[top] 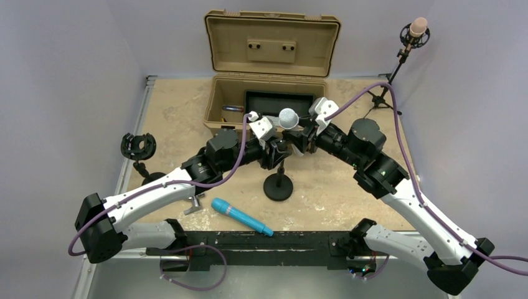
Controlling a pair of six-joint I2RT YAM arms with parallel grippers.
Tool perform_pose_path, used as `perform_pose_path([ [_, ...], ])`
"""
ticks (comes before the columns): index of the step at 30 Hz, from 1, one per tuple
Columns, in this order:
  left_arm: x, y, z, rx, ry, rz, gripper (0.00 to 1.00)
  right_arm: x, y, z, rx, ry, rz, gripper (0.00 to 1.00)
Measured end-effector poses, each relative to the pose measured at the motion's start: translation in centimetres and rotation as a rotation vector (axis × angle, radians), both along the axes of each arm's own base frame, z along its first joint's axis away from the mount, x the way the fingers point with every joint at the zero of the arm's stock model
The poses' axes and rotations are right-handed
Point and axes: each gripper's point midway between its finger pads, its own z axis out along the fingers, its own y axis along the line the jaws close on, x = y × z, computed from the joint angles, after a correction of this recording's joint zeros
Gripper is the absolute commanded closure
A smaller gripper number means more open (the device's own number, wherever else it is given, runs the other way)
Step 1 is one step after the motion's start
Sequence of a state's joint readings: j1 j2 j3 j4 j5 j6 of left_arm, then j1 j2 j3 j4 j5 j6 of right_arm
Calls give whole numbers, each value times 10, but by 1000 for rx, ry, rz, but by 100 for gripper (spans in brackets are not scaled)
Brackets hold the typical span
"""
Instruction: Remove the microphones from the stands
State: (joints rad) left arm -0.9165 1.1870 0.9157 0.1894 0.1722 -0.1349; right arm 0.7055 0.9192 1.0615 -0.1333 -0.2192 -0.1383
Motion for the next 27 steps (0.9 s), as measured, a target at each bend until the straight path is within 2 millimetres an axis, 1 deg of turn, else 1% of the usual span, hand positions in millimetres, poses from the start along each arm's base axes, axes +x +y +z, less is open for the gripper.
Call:
perform_pose_path([
  [1, 0, 0, 0, 2, 1, 1, 53, 0, 0, 0, -1, 0, 0, 100],
  [3, 0, 0, 0, 4, 2, 0, 61, 1, 0, 0, 0, -1, -3, 100],
  [4, 0, 1, -1, 9, 1, 1, 67, 1, 0, 0, 1, 0, -6, 100],
  [5, 0, 1, -1, 13, 0, 0, 76, 1, 0, 0, 0, -1, -6, 100],
  [6, 0, 2, -1, 18, -3, -1, 89, 2, 0, 0, 1, -1, -8, 100],
  [7, -1, 2, -2, 25, -1, -3, 95, 2, 0, 1, 5, -3, -12, 100],
  [8, -1, 2, -2, 36, -8, -6, 100, 2, 1, 3, 12, -8, -13, 100],
  [11, -2, 2, -3, 56, -6, -15, 100, 3, 1, 9, 29, -23, -17, 100],
  [18, -3, 0, -3, 61, -1, -29, 100, 8, -4, 13, 50, -19, -66, 100],
  [21, -3, 0, -3, 61, -1, -30, 100, 12, -15, 19, 72, -24, -130, 100],
  [23, -3, 0, -3, 62, -2, -31, 100, 12, -25, 26, 95, -36, -174, 100],
  [27, -3, 0, -3, 63, -5, -30, 100, 4, -51, 48, 168, -73, -256, 100],
])
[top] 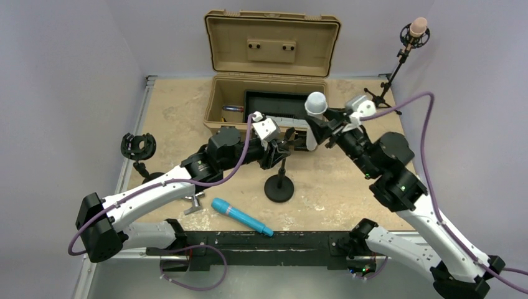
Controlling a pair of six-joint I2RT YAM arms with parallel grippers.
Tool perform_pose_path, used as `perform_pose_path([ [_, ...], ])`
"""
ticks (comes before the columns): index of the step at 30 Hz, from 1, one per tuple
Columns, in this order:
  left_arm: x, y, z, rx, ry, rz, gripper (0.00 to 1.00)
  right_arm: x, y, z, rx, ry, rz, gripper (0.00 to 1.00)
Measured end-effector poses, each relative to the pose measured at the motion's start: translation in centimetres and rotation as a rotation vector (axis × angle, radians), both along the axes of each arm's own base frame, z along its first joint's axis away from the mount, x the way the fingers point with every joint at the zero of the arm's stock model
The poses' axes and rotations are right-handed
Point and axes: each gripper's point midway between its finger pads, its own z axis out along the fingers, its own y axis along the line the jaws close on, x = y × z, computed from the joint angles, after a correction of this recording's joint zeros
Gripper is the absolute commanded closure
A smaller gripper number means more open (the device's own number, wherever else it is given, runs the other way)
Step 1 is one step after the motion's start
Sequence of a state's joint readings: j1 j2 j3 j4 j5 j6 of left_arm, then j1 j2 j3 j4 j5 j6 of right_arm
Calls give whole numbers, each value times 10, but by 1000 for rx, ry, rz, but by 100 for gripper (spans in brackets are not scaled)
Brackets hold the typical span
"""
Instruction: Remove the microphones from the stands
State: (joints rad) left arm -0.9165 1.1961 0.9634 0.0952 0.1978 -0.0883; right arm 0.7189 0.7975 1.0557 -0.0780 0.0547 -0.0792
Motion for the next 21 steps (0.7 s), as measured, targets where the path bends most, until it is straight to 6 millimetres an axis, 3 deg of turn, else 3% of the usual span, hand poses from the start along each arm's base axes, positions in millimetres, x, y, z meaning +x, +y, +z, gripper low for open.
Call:
perform_pose_path([
  [5, 1, 1, 0, 2, -3, 6, 100, -5, -39, 15, 148, 11, -148, 100],
  [9, 1, 2, 0, 4, -2, 11, 100, 6, -61, 3, 268, 121, -301, 100],
  [13, 1, 3, 0, 6, -4, 18, 100, 30, -65, -45, 300, 308, -462, 100],
  [16, 0, 4, 1, 11, -7, 23, 100, 51, -66, -93, 258, 450, -573, 100],
  [18, -2, 5, 0, 20, -17, 25, 100, 69, -67, -136, 205, 557, -623, 100],
  [21, -5, 6, 1, 29, -26, 24, 100, 86, -106, -185, 192, 671, -730, 100],
])
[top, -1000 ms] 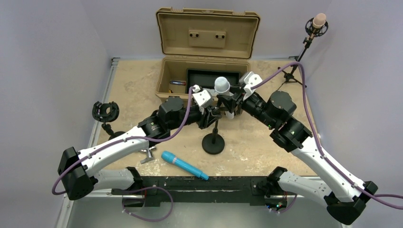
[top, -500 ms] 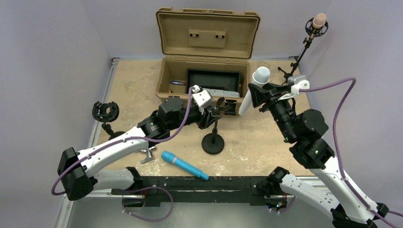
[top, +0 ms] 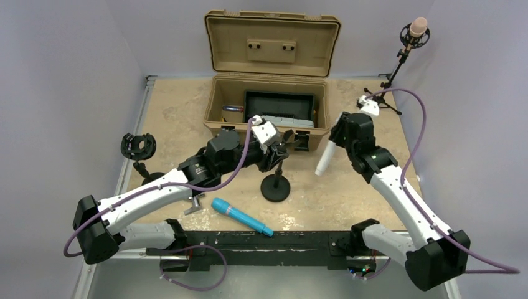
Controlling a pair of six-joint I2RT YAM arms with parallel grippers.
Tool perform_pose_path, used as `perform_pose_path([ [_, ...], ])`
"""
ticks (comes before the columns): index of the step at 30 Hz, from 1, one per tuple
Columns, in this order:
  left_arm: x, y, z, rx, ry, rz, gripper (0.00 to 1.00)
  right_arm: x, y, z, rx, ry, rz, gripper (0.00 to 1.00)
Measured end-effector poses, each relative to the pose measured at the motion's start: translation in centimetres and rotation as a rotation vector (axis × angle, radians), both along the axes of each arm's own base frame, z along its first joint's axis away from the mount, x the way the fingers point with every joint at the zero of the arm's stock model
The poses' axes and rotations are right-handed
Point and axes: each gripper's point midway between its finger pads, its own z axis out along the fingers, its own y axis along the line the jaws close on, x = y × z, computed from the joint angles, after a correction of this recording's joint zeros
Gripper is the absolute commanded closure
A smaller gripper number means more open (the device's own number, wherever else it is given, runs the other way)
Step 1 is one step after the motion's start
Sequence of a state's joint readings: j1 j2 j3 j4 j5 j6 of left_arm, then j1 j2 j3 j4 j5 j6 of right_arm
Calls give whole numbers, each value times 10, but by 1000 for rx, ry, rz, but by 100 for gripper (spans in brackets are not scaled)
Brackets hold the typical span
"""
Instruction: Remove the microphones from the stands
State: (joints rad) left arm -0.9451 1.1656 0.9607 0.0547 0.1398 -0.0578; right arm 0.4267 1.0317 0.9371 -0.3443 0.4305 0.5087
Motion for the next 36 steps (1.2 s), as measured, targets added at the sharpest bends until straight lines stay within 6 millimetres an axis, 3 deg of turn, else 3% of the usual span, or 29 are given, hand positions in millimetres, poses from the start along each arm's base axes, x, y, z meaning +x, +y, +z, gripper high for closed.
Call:
perform_pose_path([
  [2, -1, 1, 0, 8, -7, 5, 100, -1, -23, -26, 16, 64, -51, 100],
  [4, -3, 2, -1, 14, -13, 5, 100, -5, -34, -38, 41, 93, -79, 100],
  [10, -4, 1, -1, 17, -14, 5, 100, -8, -25, -17, 190, 11, -80, 100],
  [12, -4, 2, -1, 18, -14, 6, 100, -8, -23, -19, 262, -6, -97, 100],
  [19, -3, 2, -1, 19, -14, 11, 99, -17, -19, -81, 459, 76, -181, 100],
  [23, -3, 3, -2, 20, -12, 18, 88, -18, -19, -107, 513, 102, -214, 100],
  [27, -4, 3, -2, 22, -4, 20, 69, -15, -11, -125, 550, 121, -198, 100],
  [32, -4, 4, -2, 29, 8, 28, 57, -15, -8, -144, 565, 143, -197, 96],
  [36, -5, 6, -2, 34, 14, 32, 51, -12, -7, -146, 569, 129, -193, 92],
])
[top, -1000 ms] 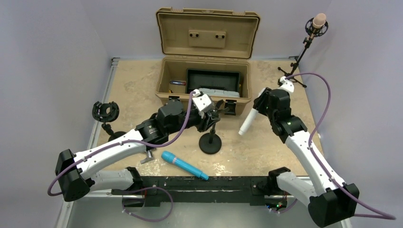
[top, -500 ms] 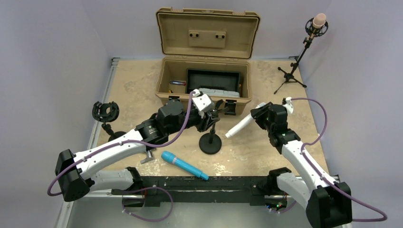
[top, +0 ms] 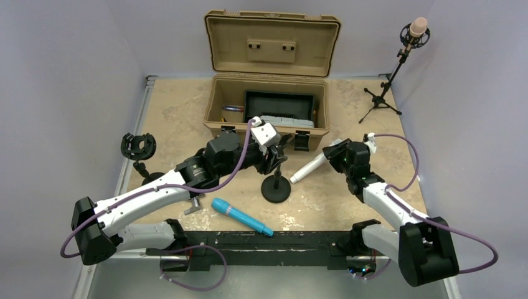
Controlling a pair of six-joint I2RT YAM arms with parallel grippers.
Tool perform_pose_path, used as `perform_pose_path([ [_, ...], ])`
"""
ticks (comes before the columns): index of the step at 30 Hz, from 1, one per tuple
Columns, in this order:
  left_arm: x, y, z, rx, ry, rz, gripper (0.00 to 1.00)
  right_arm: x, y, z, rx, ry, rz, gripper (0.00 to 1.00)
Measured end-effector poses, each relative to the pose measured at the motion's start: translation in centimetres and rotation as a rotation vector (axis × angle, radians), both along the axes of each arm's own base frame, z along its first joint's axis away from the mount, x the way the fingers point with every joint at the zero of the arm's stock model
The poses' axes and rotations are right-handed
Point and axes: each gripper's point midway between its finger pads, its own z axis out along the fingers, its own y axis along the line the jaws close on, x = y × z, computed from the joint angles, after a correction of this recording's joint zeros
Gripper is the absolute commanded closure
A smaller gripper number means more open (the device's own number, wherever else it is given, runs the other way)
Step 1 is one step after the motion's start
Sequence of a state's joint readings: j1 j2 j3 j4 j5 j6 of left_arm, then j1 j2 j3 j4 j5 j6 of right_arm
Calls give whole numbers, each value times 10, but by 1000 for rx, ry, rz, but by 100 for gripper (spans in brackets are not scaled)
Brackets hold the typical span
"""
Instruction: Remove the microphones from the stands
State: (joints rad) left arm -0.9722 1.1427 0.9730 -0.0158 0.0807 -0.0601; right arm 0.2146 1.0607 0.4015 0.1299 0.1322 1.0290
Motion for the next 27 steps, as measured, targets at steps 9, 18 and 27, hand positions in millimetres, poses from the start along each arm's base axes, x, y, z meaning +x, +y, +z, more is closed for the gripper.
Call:
perform_pose_path([
  [9, -9, 10, 11, -10, -9, -6, 40, 11, 6, -12, 5, 5, 22, 86],
  [18, -26, 25, 55, -94, -57, -38, 33, 13, 10, -22, -10, 19, 57, 47],
  [27, -30, 33, 115, -213, 51, -56, 30, 13, 12, -19, -67, -6, 118, 17],
])
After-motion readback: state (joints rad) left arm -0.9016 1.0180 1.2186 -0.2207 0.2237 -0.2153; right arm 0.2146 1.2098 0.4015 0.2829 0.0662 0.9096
